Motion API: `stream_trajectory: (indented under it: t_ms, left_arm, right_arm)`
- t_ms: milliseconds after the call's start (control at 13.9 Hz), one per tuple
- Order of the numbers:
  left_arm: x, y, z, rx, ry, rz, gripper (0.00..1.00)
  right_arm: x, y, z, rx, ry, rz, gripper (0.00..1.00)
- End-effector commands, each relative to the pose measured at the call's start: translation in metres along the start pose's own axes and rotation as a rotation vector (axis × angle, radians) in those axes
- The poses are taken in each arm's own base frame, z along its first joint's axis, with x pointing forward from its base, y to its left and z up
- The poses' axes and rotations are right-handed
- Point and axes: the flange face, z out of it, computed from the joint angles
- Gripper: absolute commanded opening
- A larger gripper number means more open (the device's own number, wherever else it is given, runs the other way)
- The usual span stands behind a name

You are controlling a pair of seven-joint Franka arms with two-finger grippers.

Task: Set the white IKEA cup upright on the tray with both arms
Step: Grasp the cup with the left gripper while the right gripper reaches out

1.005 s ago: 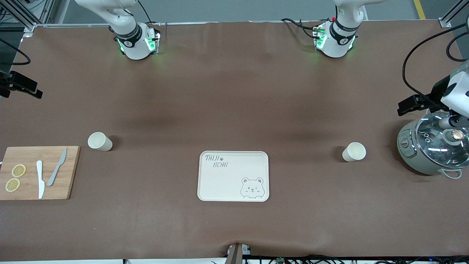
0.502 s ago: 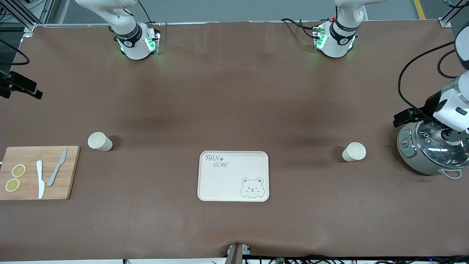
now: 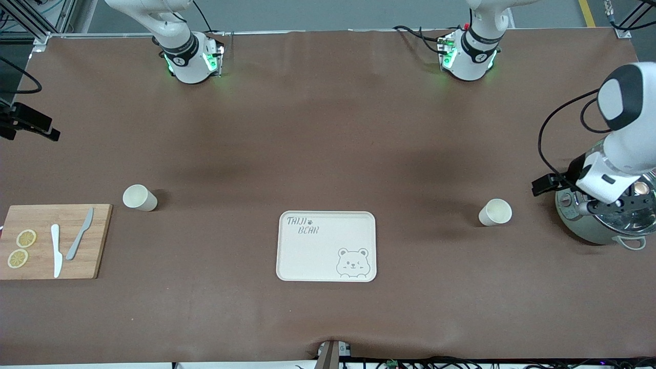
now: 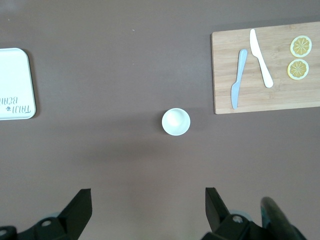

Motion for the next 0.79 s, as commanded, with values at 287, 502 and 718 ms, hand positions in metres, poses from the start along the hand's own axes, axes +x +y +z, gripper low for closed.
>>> stream_trajectory:
  t_ms: [287,502,718]
  left_arm:
    - [0.002,0.001,0.103,-0.04,0.041,-0.018,1.0]
    - [0.0,-0.002,0.138,-0.048,0.017,-0.027,1.0]
    - [-0.001,-0.024,0.165,-0.053,-0.003,-0.051,1.0]
  right_arm:
    - [0.013,0.009,0.014,0.025,-0.001,0.013,1.0]
    - [0.027,0.009,0.038,0.03,-0.036,0.015,1.0]
    - [0.038,0.007,0.063,0.032,-0.081,0.015,1.0]
